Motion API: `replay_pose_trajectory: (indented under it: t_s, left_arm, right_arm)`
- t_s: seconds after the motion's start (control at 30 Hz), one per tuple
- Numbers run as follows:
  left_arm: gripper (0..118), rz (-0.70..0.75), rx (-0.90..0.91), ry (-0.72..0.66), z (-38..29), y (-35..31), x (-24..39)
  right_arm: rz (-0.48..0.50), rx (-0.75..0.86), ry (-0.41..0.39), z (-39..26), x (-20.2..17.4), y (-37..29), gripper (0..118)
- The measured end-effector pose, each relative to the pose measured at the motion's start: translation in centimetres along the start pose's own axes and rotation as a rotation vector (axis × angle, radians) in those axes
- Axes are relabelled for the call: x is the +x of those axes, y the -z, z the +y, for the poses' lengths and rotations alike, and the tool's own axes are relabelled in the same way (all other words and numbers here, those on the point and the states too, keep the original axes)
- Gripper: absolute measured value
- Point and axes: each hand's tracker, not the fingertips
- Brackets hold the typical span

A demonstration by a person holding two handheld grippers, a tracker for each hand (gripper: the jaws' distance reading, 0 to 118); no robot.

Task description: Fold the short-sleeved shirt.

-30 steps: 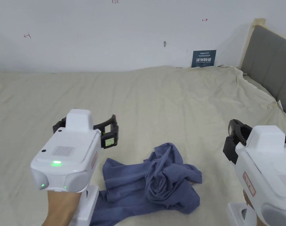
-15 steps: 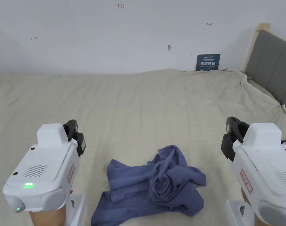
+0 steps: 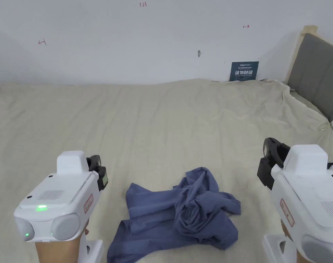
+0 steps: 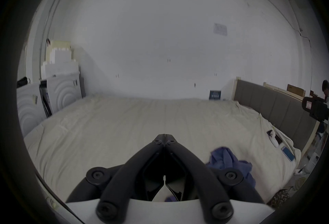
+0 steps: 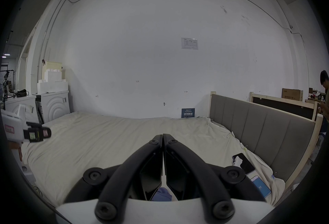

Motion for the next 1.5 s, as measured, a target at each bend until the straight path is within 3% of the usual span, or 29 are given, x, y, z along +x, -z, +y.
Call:
replay_pose_trajectory:
  t_s: [0.43, 0.53, 0.6, 0.63, 0.67, 0.7, 0.9, 1.0, 1.1, 1.13, 1.2, 1.27, 1.5]
  left_arm:
    - [0, -0.084, -0.493, -0.067, -10.8, 3.2, 0.8]
    - [24, -0.065, -0.57, -0.063, -12.9, 3.5, 1.1]
    - [70, -0.058, -0.633, -0.052, -13.9, 4.0, 1.3]
    - [84, -0.044, -0.649, -0.046, -14.3, 4.2, 1.4]
    - [94, -0.036, -0.646, -0.05, -14.7, 4.1, 1.5]
    - [95, -0.026, -0.656, -0.044, -14.9, 4.3, 1.6]
    - [92, 0.027, -0.703, -0.023, -16.4, 6.0, 1.8]
    - [65, 0.017, -0.73, -0.023, -17.2, 6.6, 2.0]
    - [61, 0.031, -0.72, 0.009, -17.5, 6.6, 2.3]
    - [53, 0.031, -0.722, 0.013, -17.4, 6.6, 2.4]
    - [18, -0.005, -0.7, 0.025, -17.0, 6.0, 2.7]
    - [5, -0.074, -0.701, 0.027, -16.9, 6.1, 3.0]
    - [2, -0.086, -0.558, 0.021, -13.8, 4.3, 2.9]
  right_arm:
    - [0.004, -0.065, 0.005, -1.5, -0.2, 0.4, 0]
    - [0.005, -0.085, 0.002, -1.9, -0.3, 0.4, 0]
    - [0.005, -0.094, 0.002, -2.1, -0.3, 0.5, 0]
    - [0.004, -0.097, 0.003, -2.2, -0.3, 0.5, 0]
    - [0.005, -0.101, 0.005, -2.3, -0.3, 0.6, 0]
    - [0.006, -0.104, 0.006, -2.3, -0.3, 0.6, 0]
    - [0.014, -0.122, 0.008, -2.6, -0.5, 0.9, 0]
    - [0.016, -0.13, 0.004, -2.8, -0.5, 1.0, 0]
    - [0.019, -0.137, 0.006, -2.9, -0.4, 1.2, 0]
    - [0.016, -0.139, 0.007, -2.9, -0.5, 1.3, 0]
    - [0.015, -0.144, 0.015, -3.0, -0.5, 1.4, 0]
    - [0.014, -0.158, 0.022, -3.3, -0.4, 1.8, 0]
    - [0.003, -0.402, 0.041, -7.0, 1.2, 6.1, 0]
